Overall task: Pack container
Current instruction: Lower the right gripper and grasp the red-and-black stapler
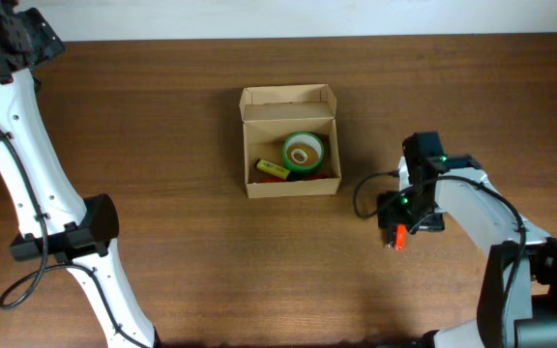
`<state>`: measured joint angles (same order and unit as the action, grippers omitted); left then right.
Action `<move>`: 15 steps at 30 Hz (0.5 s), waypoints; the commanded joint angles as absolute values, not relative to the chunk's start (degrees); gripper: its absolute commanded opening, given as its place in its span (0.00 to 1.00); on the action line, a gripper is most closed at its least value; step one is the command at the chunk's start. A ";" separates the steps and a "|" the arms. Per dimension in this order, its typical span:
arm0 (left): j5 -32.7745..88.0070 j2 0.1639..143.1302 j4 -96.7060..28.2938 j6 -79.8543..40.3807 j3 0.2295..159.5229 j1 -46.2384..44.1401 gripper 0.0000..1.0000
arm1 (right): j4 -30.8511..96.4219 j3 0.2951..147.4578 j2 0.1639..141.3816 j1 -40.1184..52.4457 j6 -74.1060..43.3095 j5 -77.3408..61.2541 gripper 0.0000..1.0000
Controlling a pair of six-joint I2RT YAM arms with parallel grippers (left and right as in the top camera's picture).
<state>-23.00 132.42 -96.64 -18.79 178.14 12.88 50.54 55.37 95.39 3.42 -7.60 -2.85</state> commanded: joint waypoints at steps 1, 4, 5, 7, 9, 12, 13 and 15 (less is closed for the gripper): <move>-23.79 131.13 -96.64 -17.89 178.80 13.19 1.00 | 50.00 54.02 94.02 3.73 -8.43 -1.93 0.78; -23.79 131.13 -96.64 -17.89 178.80 13.19 1.00 | 49.95 53.98 94.02 3.73 -8.80 -1.91 0.67; -23.79 131.13 -96.66 -17.89 178.80 13.19 1.00 | 49.82 53.98 94.04 3.73 -9.10 -1.91 0.62; -23.79 131.13 -96.64 -17.89 178.80 13.19 1.00 | 49.39 53.98 94.11 3.73 -9.52 -1.96 0.58; -23.79 131.13 -96.64 -17.89 178.80 13.19 1.00 | 48.95 53.95 94.13 3.73 -9.52 -1.89 0.58; -23.79 131.13 -96.64 -17.89 178.80 13.19 1.00 | 48.12 53.69 94.19 3.73 -9.52 -1.89 0.59; -23.79 131.13 -96.64 -17.89 178.80 13.19 1.00 | 47.81 53.52 94.24 3.73 -9.54 -1.91 0.59; -23.79 131.13 -96.64 -17.89 178.80 13.19 1.00 | 47.18 53.12 94.50 3.73 -9.69 -1.91 0.59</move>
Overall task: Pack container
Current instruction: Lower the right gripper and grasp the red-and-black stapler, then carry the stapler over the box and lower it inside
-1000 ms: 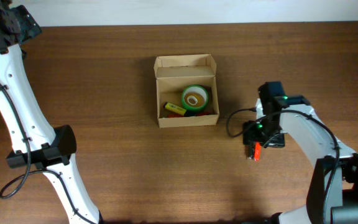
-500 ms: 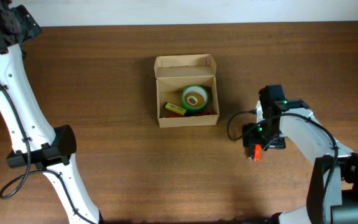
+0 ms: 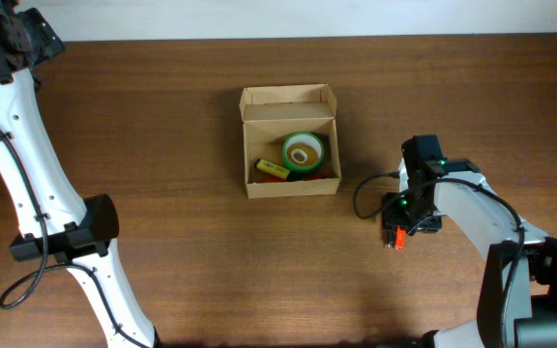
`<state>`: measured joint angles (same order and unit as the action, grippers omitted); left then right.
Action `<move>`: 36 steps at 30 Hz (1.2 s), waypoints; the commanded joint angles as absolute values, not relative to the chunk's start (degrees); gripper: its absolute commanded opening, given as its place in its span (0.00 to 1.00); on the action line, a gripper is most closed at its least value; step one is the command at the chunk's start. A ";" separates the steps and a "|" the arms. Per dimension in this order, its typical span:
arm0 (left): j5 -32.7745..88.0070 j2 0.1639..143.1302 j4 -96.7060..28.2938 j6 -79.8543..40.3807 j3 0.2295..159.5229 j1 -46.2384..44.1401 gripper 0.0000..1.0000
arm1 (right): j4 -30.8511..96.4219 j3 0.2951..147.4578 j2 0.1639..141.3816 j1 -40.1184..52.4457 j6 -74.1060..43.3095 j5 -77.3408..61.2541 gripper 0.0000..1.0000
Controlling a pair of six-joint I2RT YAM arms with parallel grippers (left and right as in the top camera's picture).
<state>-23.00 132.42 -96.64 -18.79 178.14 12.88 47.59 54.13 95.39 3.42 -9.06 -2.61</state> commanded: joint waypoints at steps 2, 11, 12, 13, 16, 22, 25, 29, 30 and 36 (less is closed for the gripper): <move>-23.79 131.13 -96.64 -17.89 178.80 13.19 1.00 | 46.83 52.73 94.98 3.75 -9.96 -1.93 0.59; -23.79 131.13 -96.64 -17.89 178.80 13.19 1.00 | 45.47 50.41 96.01 3.73 -11.44 -1.91 0.39; -23.79 131.13 -96.64 -17.89 178.80 13.19 1.00 | 45.28 50.24 96.01 3.73 -11.46 -1.91 0.31; -23.79 131.13 -96.64 -17.89 178.80 13.19 1.00 | 45.15 50.17 96.01 3.73 -11.46 -1.91 0.27; -23.79 131.13 -96.64 -17.89 178.80 13.19 1.00 | 44.88 50.13 96.01 3.73 -11.46 -1.89 0.17; -23.79 131.13 -96.64 -17.89 178.80 13.19 1.00 | 44.69 50.19 95.98 3.73 -12.73 -1.93 0.04; -23.79 131.13 -96.64 -17.89 178.80 13.19 1.00 | 45.23 51.11 95.88 3.73 -12.71 -2.61 0.04; -23.79 131.13 -96.64 -17.89 178.80 13.19 1.00 | 48.77 57.19 94.76 3.73 -12.45 -3.20 0.04; -23.79 131.13 -96.64 -17.89 178.80 13.19 1.00 | 50.11 59.72 94.39 3.73 -12.25 -3.18 0.04; -23.79 131.13 -96.64 -17.89 178.80 13.19 1.00 | 58.61 79.85 94.00 3.73 -7.68 -1.61 0.04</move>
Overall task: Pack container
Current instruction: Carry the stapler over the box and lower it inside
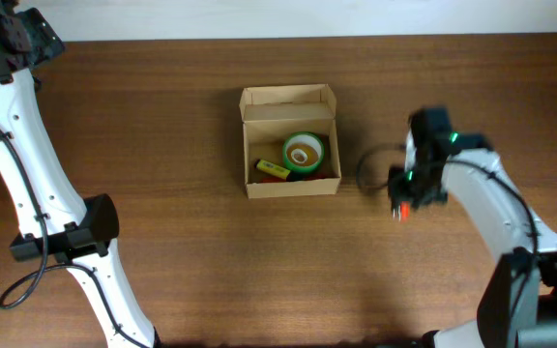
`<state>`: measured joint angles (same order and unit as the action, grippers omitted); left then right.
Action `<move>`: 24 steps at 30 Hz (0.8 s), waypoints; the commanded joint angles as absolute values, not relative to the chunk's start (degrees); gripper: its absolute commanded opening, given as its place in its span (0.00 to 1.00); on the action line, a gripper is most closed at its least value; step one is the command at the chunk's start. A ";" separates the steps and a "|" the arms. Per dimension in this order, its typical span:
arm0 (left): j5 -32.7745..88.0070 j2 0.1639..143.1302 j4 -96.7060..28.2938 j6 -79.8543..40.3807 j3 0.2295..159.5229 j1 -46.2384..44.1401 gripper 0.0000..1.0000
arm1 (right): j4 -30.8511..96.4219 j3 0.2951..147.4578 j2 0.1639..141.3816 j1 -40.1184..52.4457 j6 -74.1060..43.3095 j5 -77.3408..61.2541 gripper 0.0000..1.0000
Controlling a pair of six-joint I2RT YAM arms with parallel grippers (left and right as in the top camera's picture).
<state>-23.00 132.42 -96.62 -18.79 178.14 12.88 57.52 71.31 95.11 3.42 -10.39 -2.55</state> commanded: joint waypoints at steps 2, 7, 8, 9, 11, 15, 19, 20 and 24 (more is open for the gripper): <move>-23.79 131.13 -96.64 -17.89 178.80 13.19 1.00 | 60.10 86.02 94.02 3.73 -5.91 -0.95 0.04; -23.79 131.13 -96.64 -17.89 178.80 13.19 1.00 | 60.42 99.77 94.45 3.77 4.51 -1.83 0.04; -23.79 131.13 -96.64 -17.89 178.80 13.19 1.00 | 60.75 102.06 94.80 3.79 8.08 -3.60 0.03; -23.79 131.13 -96.64 -17.89 178.80 13.19 1.00 | 61.36 104.40 95.24 3.79 11.11 -5.43 0.04; -23.79 131.13 -96.64 -17.89 178.80 13.19 1.00 | 63.61 108.77 96.51 4.10 16.32 -9.06 0.03; -23.79 131.13 -96.64 -17.89 178.80 13.19 1.00 | 67.72 114.56 99.42 7.31 25.69 -11.66 0.04; -23.79 131.13 -96.64 -17.89 178.80 13.19 1.00 | 68.29 115.09 101.67 14.28 37.06 -10.28 0.04; -23.79 131.13 -96.64 -17.89 178.80 13.19 1.00 | 68.16 115.09 102.32 16.14 39.03 -8.58 0.03; -23.79 131.13 -96.64 -17.89 178.80 13.19 1.00 | 67.40 115.09 106.63 22.37 45.04 -1.32 0.04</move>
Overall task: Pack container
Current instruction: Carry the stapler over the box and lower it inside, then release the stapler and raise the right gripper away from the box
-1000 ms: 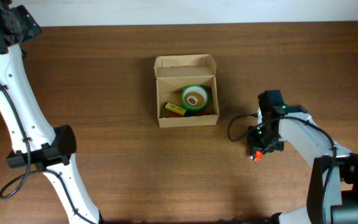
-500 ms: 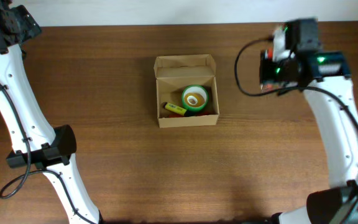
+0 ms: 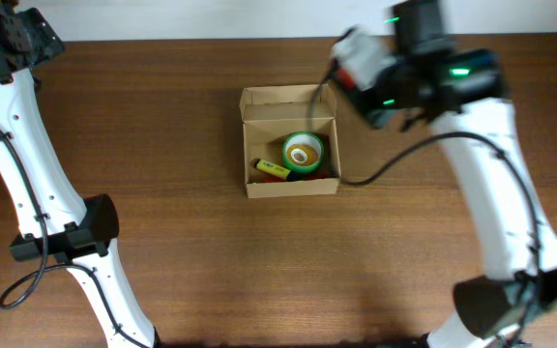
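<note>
An open cardboard box (image 3: 249,145) sits mid-table with its back flap (image 3: 288,97) folded out. Inside lie a green tape roll (image 3: 305,152), a yellow item (image 3: 273,169) and something red at the front right corner (image 3: 325,175). My right arm is raised high and blurred, with its gripper end (image 3: 354,56) over the box's back right corner. Its fingers and anything they hold cannot be made out. The small orange-red item shows nowhere. Only the links of my left arm (image 3: 27,145) show at the far left, and its gripper is out of view.
The brown wooden table (image 3: 162,271) runs to a white wall along the far edge. A black cable (image 3: 395,159) hangs from the right arm toward the box's right side. The left arm's white links and black joint (image 3: 85,227) stand at the left.
The right arm has gone from low at the right of the box, carrying an orange-red item, to high up by the box's back right corner. That item has dropped out of sight.
The right gripper was down on the table right of the box, at a small orange-red item. It stayed there half a second later. Then it was lifted with the item, a little farther back. Now the arm is high beside the box. The left arm never moved.
</note>
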`<state>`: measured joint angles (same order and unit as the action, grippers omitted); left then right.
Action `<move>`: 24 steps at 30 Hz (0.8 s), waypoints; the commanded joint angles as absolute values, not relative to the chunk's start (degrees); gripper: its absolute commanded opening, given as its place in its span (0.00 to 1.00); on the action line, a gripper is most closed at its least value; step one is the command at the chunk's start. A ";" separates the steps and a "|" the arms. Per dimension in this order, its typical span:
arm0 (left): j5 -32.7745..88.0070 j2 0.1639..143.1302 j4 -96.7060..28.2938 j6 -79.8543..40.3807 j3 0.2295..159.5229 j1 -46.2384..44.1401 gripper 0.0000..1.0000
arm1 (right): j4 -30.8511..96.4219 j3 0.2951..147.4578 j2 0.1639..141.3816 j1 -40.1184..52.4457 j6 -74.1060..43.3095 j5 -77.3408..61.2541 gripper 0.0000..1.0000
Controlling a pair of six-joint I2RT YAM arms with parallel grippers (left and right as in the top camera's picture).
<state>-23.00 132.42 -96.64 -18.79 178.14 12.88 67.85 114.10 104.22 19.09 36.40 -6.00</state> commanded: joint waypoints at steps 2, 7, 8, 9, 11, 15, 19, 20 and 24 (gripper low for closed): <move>-23.79 131.13 -96.64 -17.89 178.80 13.19 1.00 | 67.00 115.09 109.10 24.38 48.05 -1.26 0.04; -23.79 131.13 -96.64 -17.89 178.80 13.19 1.00 | 66.89 115.09 115.52 27.70 51.29 -1.26 0.04; -23.79 131.13 -96.64 -17.89 178.80 13.19 1.00 | 66.89 115.09 116.77 27.92 51.44 -1.26 0.04; -23.79 131.13 -96.64 -17.89 178.80 13.19 1.00 | 66.98 115.09 117.89 28.14 51.51 -1.23 0.03; -23.79 131.13 -96.64 -17.89 178.80 13.19 1.00 | 67.29 115.09 119.96 28.18 51.90 -1.45 0.04; -23.79 131.13 -96.64 -17.89 178.80 13.19 1.00 | 68.86 115.07 123.63 28.18 52.14 -2.87 0.03; -23.79 131.13 -96.66 -17.89 178.80 13.19 1.00 | 71.26 115.07 126.13 28.53 52.12 -6.07 0.04; -23.79 131.13 -96.64 -17.89 178.80 13.19 1.00 | 71.42 114.98 126.48 28.71 52.12 -6.15 0.04; -23.79 131.11 -96.64 -17.89 178.80 13.19 1.00 | 71.35 114.91 127.24 29.45 52.31 -6.37 0.04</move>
<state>-22.98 132.42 -96.64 -18.79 178.14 12.88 71.22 114.10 126.76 28.27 51.48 -4.25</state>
